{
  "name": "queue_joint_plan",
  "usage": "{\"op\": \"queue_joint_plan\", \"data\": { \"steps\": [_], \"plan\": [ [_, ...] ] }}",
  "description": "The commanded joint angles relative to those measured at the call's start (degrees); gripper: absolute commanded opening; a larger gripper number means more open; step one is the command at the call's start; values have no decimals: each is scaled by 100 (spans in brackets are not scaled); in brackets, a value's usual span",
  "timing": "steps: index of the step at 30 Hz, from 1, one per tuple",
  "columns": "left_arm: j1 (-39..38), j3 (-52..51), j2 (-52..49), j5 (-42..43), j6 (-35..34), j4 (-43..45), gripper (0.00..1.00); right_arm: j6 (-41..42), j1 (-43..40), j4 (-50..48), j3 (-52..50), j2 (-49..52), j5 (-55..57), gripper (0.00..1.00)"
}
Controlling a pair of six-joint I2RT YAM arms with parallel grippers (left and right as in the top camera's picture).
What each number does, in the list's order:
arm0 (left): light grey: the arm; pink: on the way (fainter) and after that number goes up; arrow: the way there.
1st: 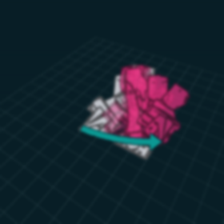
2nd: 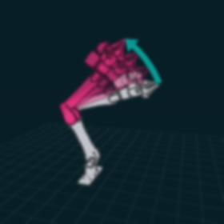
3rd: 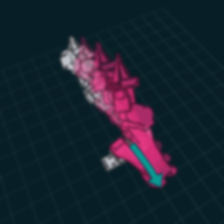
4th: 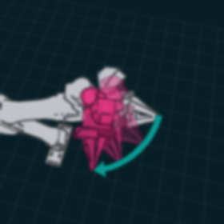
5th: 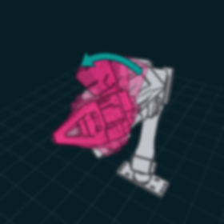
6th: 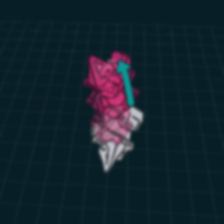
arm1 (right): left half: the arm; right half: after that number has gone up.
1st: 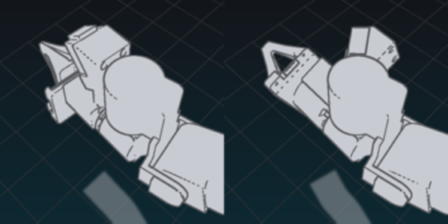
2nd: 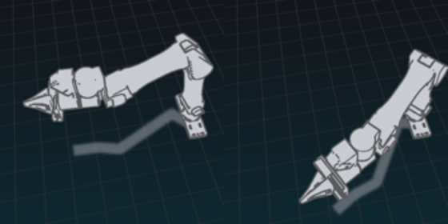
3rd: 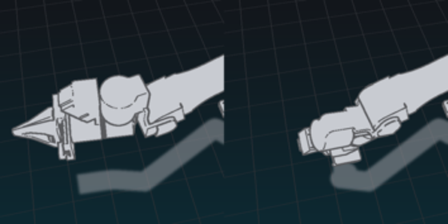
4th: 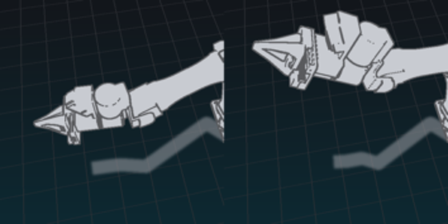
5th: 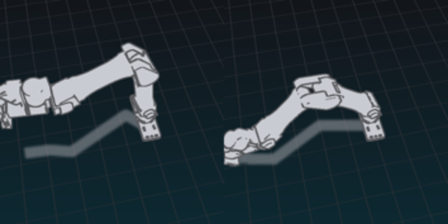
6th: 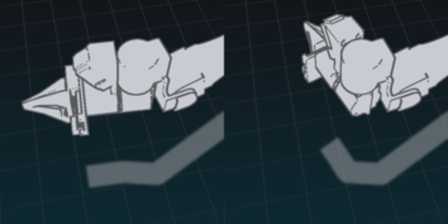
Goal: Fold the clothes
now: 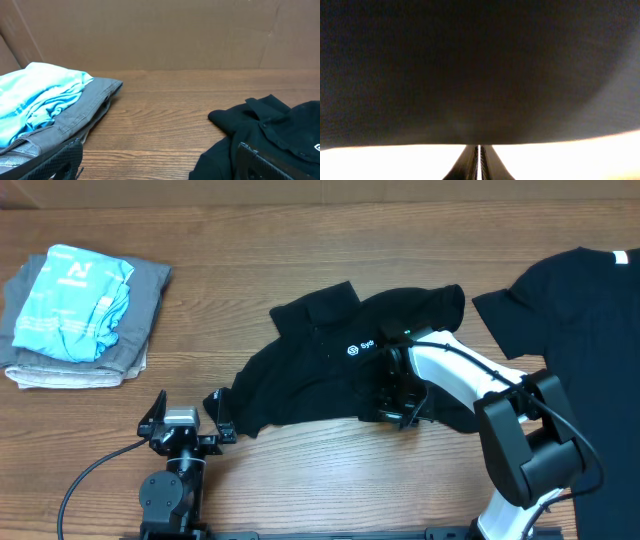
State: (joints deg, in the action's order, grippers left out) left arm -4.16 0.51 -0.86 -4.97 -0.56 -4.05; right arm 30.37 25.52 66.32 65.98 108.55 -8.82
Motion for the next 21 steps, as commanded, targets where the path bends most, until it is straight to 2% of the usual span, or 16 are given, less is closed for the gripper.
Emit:
{"op": "queue_joint_plan", "data": {
  "steps": [1, 21],
  "plan": [
    [-46, -24, 57, 11, -92, 9, 100, -254, 31, -216, 210, -437, -708, 6],
    [-46, -24, 57, 11, -92, 9, 100, -164, 372, -1322, -229, -461, -772, 6]
  ]
}}
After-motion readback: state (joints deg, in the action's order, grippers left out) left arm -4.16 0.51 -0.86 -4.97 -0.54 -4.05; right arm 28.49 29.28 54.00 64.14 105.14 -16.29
